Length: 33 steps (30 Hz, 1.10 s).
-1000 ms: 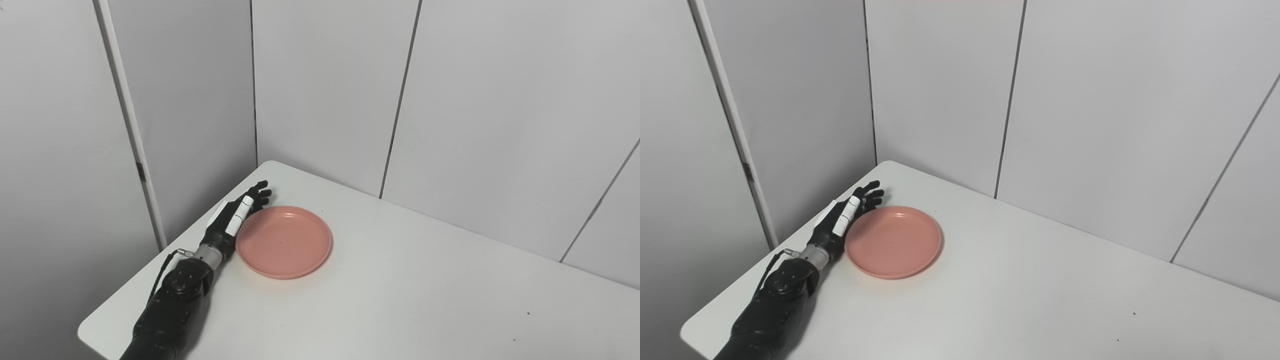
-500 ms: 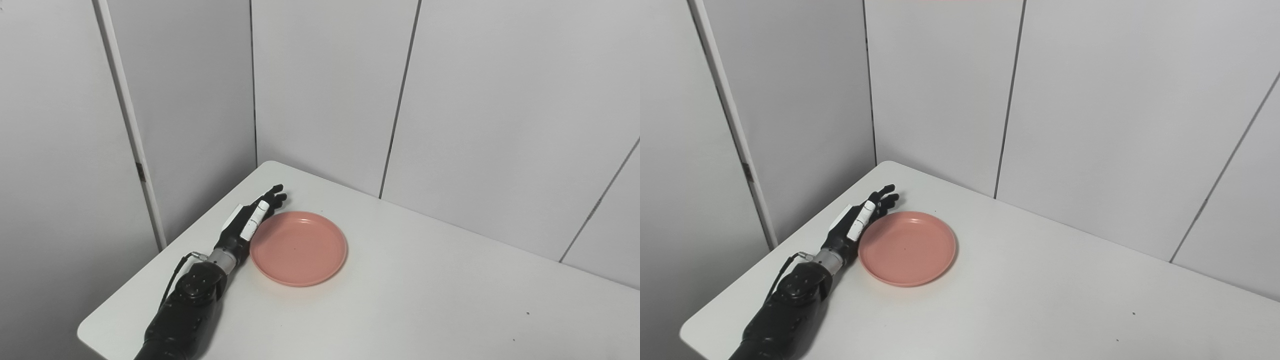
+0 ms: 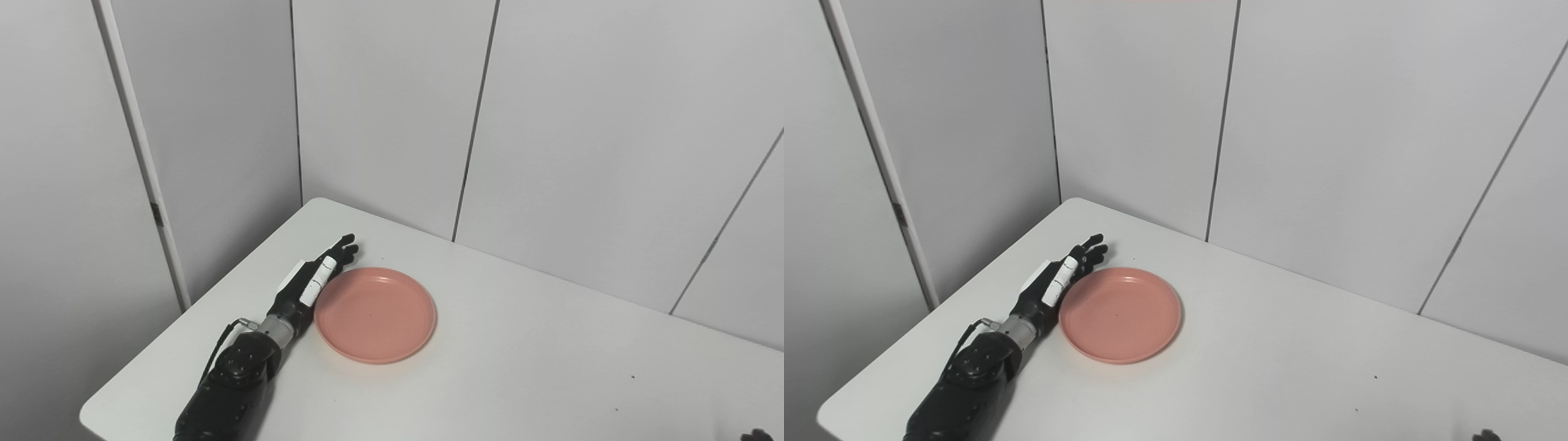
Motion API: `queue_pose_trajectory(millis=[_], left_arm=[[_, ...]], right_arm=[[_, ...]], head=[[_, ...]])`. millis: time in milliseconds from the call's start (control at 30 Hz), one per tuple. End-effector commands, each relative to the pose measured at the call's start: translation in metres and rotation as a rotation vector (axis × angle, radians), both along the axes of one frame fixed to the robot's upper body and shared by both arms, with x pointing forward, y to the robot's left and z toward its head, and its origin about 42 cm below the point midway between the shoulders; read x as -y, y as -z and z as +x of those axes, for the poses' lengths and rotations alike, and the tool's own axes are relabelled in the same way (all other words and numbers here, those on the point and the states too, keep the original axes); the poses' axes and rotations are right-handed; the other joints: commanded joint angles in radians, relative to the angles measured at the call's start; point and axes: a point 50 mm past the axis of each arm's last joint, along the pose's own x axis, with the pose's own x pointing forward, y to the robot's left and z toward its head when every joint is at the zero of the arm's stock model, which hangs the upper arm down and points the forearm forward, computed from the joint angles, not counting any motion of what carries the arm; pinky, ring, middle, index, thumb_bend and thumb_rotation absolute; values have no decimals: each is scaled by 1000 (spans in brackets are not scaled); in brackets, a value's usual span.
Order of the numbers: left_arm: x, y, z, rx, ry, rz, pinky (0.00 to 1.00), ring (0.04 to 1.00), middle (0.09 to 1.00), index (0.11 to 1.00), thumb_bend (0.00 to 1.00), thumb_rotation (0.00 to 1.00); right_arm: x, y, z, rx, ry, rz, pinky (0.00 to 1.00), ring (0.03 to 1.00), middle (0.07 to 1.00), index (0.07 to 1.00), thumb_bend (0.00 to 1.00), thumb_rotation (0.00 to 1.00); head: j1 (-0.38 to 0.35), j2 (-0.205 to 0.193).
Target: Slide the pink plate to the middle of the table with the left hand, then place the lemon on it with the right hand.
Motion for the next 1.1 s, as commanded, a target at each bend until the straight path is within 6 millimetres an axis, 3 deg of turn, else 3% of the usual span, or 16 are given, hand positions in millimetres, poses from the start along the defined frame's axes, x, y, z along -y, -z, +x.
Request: queue_pose_trajectory(millis=[0,100,267,600,767,933,1067], left_arm=[[17,13,-6,-41,56,-40,998,977,956,950,859,1000],[25,16,-8,-50,80,-47,995,969,953,948,862,1000],[34,18,-15,-58,107,-67,982,963,948,944,804,1000],[44,12,-24,-67,119,-103,999,977,958,951,824,1000],[54,9,-23,-66,141,-140,1000,984,964,954,814,1000],[66,5,-23,-53,160,-145,992,971,958,960,805,1000],[72,4,-24,-54,198,-162,1000,984,969,968,788,1000]], right_arm=[[-8,1,-7,26,-18,18,1000,1000,1000,1000,842,1000],[-12,-3,-7,43,-23,20,1000,1000,1000,1000,820,1000],[-18,-11,-11,49,-20,16,1000,1000,1000,1000,703,1000],[-28,-28,-16,60,1,3,1000,1000,1000,1000,512,1000],[-31,-31,-15,62,17,-1,1000,979,989,1000,481,995],[-36,-29,-13,64,24,-7,979,961,978,1000,511,923],[-43,-28,-10,74,22,-27,992,964,975,1000,532,939]], head=[[-8,3],[-33,6],[-77,14],[-212,50],[-295,72],[-349,83],[-463,102]])
